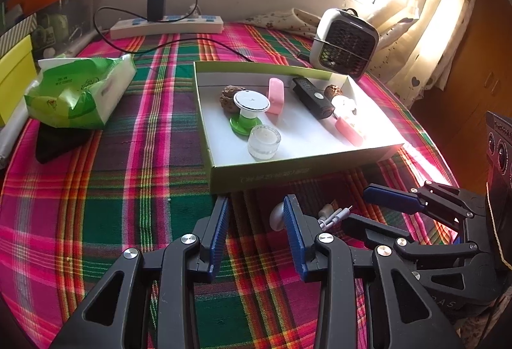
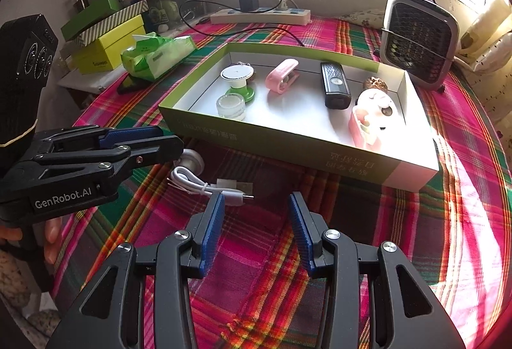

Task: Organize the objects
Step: 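Withdraw both tools from the box toward the white cable and plug, then close the right tool on the white cable bundle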

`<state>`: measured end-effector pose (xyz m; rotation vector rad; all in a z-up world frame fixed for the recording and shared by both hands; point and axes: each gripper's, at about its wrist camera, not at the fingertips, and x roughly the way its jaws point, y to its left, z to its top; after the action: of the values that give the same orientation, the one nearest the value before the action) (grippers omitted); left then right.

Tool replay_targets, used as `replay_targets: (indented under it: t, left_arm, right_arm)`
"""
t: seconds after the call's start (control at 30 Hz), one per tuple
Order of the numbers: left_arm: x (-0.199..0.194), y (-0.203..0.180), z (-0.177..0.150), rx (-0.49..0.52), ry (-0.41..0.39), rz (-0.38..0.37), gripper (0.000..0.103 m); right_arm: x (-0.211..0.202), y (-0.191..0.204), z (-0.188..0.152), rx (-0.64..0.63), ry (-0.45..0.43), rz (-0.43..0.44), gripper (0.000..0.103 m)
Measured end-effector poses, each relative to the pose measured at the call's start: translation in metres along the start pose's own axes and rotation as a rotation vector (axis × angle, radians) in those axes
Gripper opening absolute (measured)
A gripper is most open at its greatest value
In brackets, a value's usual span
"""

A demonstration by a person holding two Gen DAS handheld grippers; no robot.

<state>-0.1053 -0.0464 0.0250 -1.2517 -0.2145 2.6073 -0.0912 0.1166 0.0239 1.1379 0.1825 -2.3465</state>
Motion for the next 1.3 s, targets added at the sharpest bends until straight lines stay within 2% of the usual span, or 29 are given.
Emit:
replay_targets:
  t: [0.13,0.2,0.37,0.47,0.7,0.83,1.0,1.13,1.3]
  left_arm:
    - [0.000,0.006,0.000,-0.027,0.008,0.003,0.033]
    - [-0.001,0.010,-0.001,-0.045,0.013,-0.020,0.033]
    - [-0.001,0.013,-0.002,-0.052,0.013,-0.011,0.033]
    - [-0.001,0.014,-0.001,-0.054,0.013,-0.009,0.033]
    - [0.002,0.017,-0.002,-0.061,0.023,-0.007,0.033]
    - [0.002,0.018,-0.002,-0.064,0.023,-0.007,0.033]
    - [0.003,0.018,-0.002,-0.060,0.026,-0.008,0.033]
    - [0.003,0.018,-0.002,-0.060,0.026,-0.009,0.033]
    - [0.004,0.019,-0.002,-0.061,0.028,-0.007,0.033]
  right_arm:
    - [0.001,0.015,0.002,-0.077,-0.016,0.056,0.043]
    - [0.004,0.022,0.001,-0.121,-0.013,0.062,0.043]
    - [0.009,0.032,0.004,-0.230,-0.008,0.051,0.043]
    - [0.009,0.034,0.004,-0.270,0.008,0.076,0.043]
    - [0.010,0.020,0.008,-0.134,0.002,0.056,0.043]
    - [0.017,0.029,0.012,-0.182,0.031,-0.006,0.043]
    - [0.014,0.035,0.009,-0.225,0.058,0.033,0.043]
    - [0.013,0.038,0.001,-0.285,0.095,0.004,0.043]
    - [0.012,0.025,-0.004,-0.254,0.108,-0.025,0.043]
